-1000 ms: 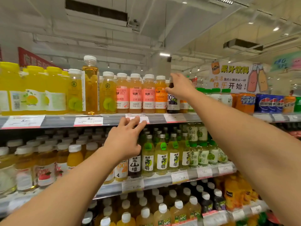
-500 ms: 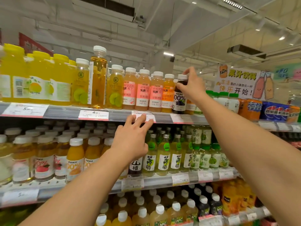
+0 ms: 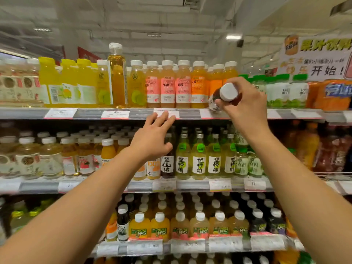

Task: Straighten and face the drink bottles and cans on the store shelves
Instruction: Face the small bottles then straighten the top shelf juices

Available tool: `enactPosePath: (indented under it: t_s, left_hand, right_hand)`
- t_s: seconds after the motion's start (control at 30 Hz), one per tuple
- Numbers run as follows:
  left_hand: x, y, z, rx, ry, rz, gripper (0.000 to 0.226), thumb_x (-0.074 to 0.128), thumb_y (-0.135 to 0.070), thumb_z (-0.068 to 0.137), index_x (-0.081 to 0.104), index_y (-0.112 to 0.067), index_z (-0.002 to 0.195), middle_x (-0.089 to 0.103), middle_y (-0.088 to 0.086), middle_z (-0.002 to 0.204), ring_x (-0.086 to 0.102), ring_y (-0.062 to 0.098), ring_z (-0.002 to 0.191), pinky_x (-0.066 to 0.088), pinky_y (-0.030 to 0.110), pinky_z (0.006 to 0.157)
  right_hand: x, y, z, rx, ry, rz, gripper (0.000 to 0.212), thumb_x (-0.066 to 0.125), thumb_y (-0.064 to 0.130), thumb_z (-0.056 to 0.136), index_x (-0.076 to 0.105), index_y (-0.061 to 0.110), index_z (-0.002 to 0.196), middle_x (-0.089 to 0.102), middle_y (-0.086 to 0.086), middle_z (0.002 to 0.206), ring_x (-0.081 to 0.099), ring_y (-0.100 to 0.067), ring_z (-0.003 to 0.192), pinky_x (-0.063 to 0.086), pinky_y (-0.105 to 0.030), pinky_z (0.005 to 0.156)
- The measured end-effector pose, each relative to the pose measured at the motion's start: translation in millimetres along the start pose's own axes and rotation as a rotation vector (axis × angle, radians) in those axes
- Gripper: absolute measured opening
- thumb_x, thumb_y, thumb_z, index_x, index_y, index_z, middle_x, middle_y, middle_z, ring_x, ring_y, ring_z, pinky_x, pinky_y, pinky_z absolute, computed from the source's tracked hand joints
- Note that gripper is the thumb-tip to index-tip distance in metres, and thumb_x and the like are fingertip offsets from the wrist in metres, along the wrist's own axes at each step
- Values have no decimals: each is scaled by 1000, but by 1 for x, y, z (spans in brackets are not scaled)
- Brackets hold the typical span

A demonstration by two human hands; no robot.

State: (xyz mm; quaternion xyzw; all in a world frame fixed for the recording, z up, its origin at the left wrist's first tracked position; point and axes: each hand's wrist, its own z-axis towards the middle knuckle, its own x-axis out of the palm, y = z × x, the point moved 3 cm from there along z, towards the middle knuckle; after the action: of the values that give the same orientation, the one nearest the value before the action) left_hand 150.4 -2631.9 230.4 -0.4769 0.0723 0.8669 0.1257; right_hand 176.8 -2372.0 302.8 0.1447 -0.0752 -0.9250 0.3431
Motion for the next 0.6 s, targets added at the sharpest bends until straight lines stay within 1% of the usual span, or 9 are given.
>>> enactPosePath:
  t_s: [0.1, 0.13, 0.2, 0.23, 0.33, 0.4, 0.5, 0.57, 0.6]
  left_hand:
    - [7, -2, -19, 33, -56, -66, 79, 56, -38, 93, 14, -37, 160, 1, -12, 169, -6, 19, 156, 28, 52, 121]
    - [13, -1, -32, 45, -85, -91, 74, 56, -37, 93, 21, -35, 159, 5, -11, 169, -3, 18, 156, 24, 48, 122]
    - [30, 4, -63, 50, -99, -119, 63, 55, -37, 94, 36, -32, 154, 16, -8, 167, 10, 20, 154, 23, 44, 122]
    - [40, 8, -79, 38, -89, -124, 59, 54, -38, 93, 41, -31, 151, 23, -7, 165, 19, 21, 152, 27, 44, 122]
    - [70, 24, -125, -94, 44, -174, 49, 59, -37, 96, 49, -33, 144, 42, -9, 156, 38, 15, 142, 35, 39, 116]
    - [87, 34, -150, -135, 108, -180, 44, 60, -37, 96, 56, -32, 139, 52, -12, 147, 46, 11, 135, 38, 33, 112]
    - [107, 53, -176, -194, 175, -188, 40, 58, -39, 95, 59, -33, 134, 58, -16, 137, 54, 8, 127, 43, 28, 103]
    - [118, 75, -192, -281, 214, -191, 38, 59, -37, 97, 59, -33, 134, 60, -17, 134, 57, 6, 119, 45, 24, 96]
    - [126, 88, -200, -329, 246, -191, 38, 59, -37, 97, 58, -34, 135, 61, -16, 134, 59, 6, 116, 48, 24, 93]
  right_hand:
    - [-17, 13, -32, 11, 16, 122, 41, 86, 29, 79, 65, 24, 113, 70, 8, 105, 65, -15, 96, 55, -37, 81]
    - [-19, 17, -44, 31, 37, 158, 42, 87, 29, 79, 65, 24, 114, 69, 10, 104, 64, -11, 96, 55, -32, 82]
    - [-22, 21, -71, 92, 77, 235, 42, 87, 29, 78, 65, 25, 114, 67, 16, 101, 60, -1, 92, 52, -18, 81]
    - [-20, 20, -86, 128, 108, 280, 42, 87, 29, 78, 65, 26, 113, 67, 19, 101, 61, 1, 92, 51, -16, 82]
    - [-13, 19, -141, 251, 193, 379, 40, 87, 33, 78, 63, 34, 110, 65, 26, 101, 60, 4, 98, 51, -23, 85]
    - [-5, 18, -179, 347, 232, 418, 37, 86, 34, 77, 62, 37, 105, 64, 27, 98, 60, 3, 96, 50, -24, 81]
    - [12, 14, -227, 478, 324, 419, 34, 87, 35, 77, 62, 40, 99, 64, 27, 98, 62, 1, 92, 55, -34, 82]
    - [24, 13, -244, 507, 392, 383, 33, 87, 39, 76, 62, 43, 97, 65, 29, 98, 63, -1, 90, 55, -45, 87]
    - [29, 13, -248, 515, 414, 365, 32, 86, 41, 76, 62, 44, 97, 65, 30, 97, 63, -1, 90, 54, -47, 88]
